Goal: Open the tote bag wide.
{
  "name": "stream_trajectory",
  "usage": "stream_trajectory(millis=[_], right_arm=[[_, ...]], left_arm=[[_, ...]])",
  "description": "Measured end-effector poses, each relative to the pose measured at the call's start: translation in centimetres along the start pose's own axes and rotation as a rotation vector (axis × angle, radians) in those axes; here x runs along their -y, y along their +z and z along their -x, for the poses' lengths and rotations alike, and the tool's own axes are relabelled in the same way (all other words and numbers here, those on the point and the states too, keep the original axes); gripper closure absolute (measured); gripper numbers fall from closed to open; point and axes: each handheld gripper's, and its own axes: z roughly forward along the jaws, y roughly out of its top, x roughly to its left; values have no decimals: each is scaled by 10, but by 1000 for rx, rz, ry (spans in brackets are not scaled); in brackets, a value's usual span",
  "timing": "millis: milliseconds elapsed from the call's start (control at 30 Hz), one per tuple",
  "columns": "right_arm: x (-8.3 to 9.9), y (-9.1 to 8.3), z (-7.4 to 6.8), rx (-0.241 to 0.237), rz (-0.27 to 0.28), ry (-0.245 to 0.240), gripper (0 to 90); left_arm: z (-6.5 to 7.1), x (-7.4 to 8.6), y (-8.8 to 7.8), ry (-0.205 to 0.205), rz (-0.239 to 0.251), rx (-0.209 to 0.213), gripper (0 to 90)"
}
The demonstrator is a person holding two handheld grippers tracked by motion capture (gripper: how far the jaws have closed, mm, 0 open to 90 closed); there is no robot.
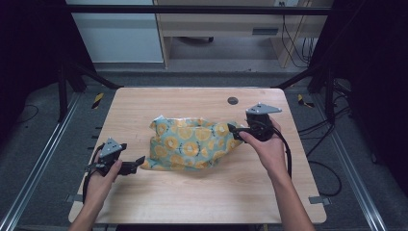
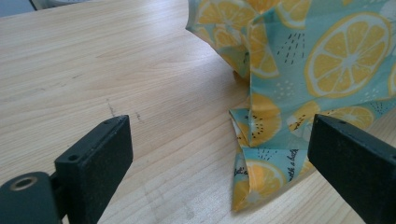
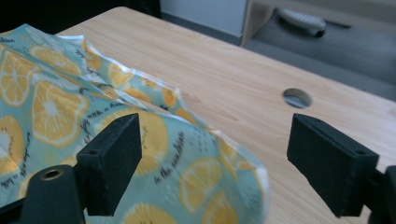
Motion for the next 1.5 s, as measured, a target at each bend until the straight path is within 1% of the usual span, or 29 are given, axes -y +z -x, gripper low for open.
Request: stream_trajectory(millis=[33,67,100,133,167,200,233,267,367,400,433,467,500,533,600,700,767,867,900,967,1000,1133,1200,1233,1267,1333,1367,1400,1500], right_arm=[[-2,5,0,-12,-13,-2,167],[-3,14,-1,-27,-44,-3,153],[-3,14,-1,-27,-44,-3,153],[-2,18,-1,-39,-57,-4,143],[0,25,-4,-59,-83,-10,145],[2,27,-5,-64,-96,-20,156],[2,27,-5,-64,-96,-20,156],[4,28,-7,-74,-109,-30,185],[10,30,-10,-92,-130,-66,401],[13,30,-11,-109,-141,-77,550],[13,30,-11,-109,-141,-77,550],[15,29,-12,-117,-134,-83,664],[15,28,-12,-123,-134,-86,718],[15,28,-12,-123,-134,-86,718],[15,26,-13,-130,-125,-92,805],[14,21,-13,-139,-96,-94,884],[14,19,-13,-139,-87,-88,887],[12,15,-15,-151,-55,-79,890],[10,11,-18,-162,-30,-84,891],[9,9,-20,-167,-19,-89,891],[8,4,-24,-173,1,-92,891],[5,-7,-33,-196,50,-104,892],[4,-10,-35,-201,60,-108,892],[4,-12,-38,-208,71,-112,892],[4,-17,-43,-229,88,-115,892],[5,-20,-46,-237,95,-117,892],[6,-24,-52,-256,110,-122,892],[6,-24,-52,-256,110,-122,892],[10,-29,-61,-278,122,-138,892]], left_arm=[[-1,0,0,1,1,-2,63],[-1,0,-1,-4,6,-4,64],[-1,0,-1,-4,7,-4,64],[-2,0,-1,-4,7,-5,64],[-2,0,-1,-4,7,-6,64],[-2,0,-1,-4,7,-6,64],[-3,0,0,-5,7,-6,64],[-3,0,0,-5,7,-6,63],[-3,0,0,-5,6,-7,64],[-3,0,0,-3,5,-7,64],[-3,0,0,-3,5,-7,64],[-3,0,0,0,6,-8,63],[-2,0,0,1,4,-6,64],[-2,0,0,1,4,-6,64],[-2,0,0,2,4,-7,64],[-3,0,0,3,0,-7,64],[-3,1,0,2,-2,-8,64],[-3,0,-1,4,-1,-10,64],[-3,0,-1,5,-1,-9,64],[-3,1,-1,3,-2,-10,64],[-3,1,-1,1,-3,-10,64],[-3,1,0,0,-5,-11,64],[-2,1,0,1,-7,-13,64],[-2,1,0,2,-8,-13,64],[-2,1,0,2,-7,-14,64],[-2,1,0,2,-7,-14,64],[-2,1,0,1,-8,-13,64],[-2,1,0,0,-8,-13,64],[-2,1,0,-2,-8,-14,64]])
